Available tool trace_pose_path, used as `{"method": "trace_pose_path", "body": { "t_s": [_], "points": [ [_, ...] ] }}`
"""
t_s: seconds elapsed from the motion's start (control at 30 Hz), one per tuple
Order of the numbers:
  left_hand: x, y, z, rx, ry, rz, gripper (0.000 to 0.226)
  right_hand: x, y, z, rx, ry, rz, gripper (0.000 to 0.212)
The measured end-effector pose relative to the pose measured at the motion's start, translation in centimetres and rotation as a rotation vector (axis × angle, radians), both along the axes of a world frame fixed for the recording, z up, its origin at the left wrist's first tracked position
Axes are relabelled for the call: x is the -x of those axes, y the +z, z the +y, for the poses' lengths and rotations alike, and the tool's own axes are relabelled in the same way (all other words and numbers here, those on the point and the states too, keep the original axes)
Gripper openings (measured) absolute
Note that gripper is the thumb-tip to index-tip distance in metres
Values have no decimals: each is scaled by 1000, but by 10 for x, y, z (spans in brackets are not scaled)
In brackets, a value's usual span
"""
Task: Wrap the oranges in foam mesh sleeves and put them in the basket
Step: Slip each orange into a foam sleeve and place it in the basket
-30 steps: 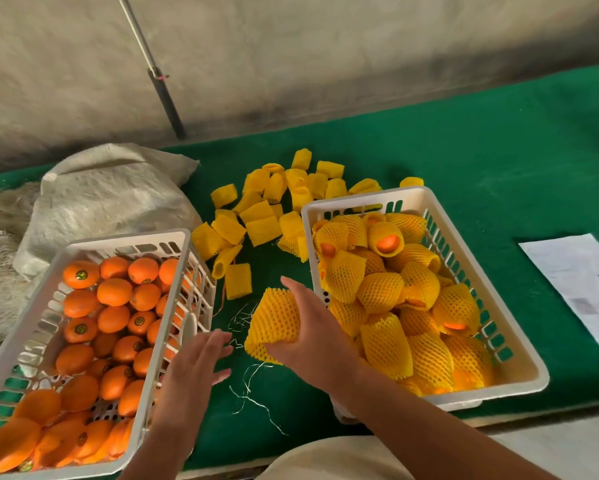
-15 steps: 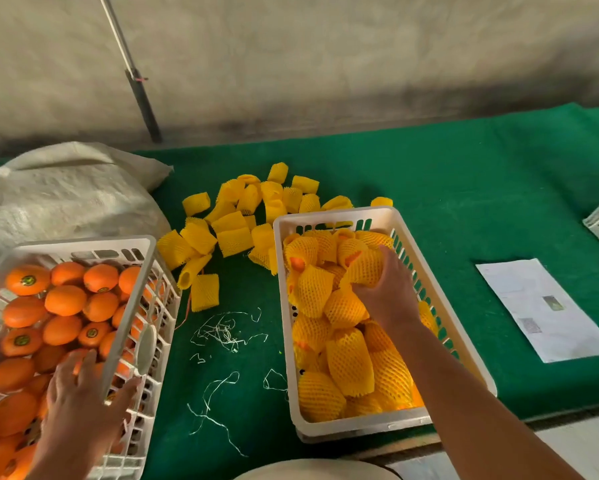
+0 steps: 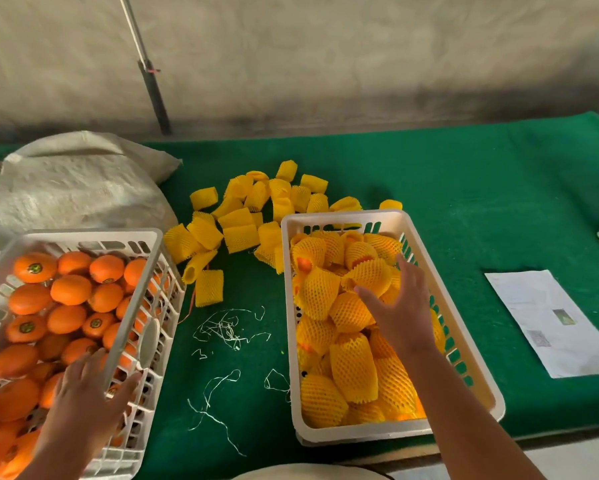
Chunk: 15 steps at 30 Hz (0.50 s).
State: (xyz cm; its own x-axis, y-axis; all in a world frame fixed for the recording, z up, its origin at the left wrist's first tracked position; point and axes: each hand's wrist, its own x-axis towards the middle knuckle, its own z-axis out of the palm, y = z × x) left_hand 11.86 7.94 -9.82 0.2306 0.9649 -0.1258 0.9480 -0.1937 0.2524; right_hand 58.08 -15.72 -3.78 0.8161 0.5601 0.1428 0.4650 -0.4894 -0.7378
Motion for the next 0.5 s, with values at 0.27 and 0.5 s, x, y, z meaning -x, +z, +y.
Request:
{"method": "trace_pose_path", "body": {
  "t_s": [0.27, 0.5],
  "points": [
    [-14, 24, -5, 90, 1, -229, 63, 115, 10, 21, -18, 348, -38, 56],
    [9, 38, 31, 75, 132, -174, 48, 164, -21, 38, 168, 542, -171, 46]
  ]
}}
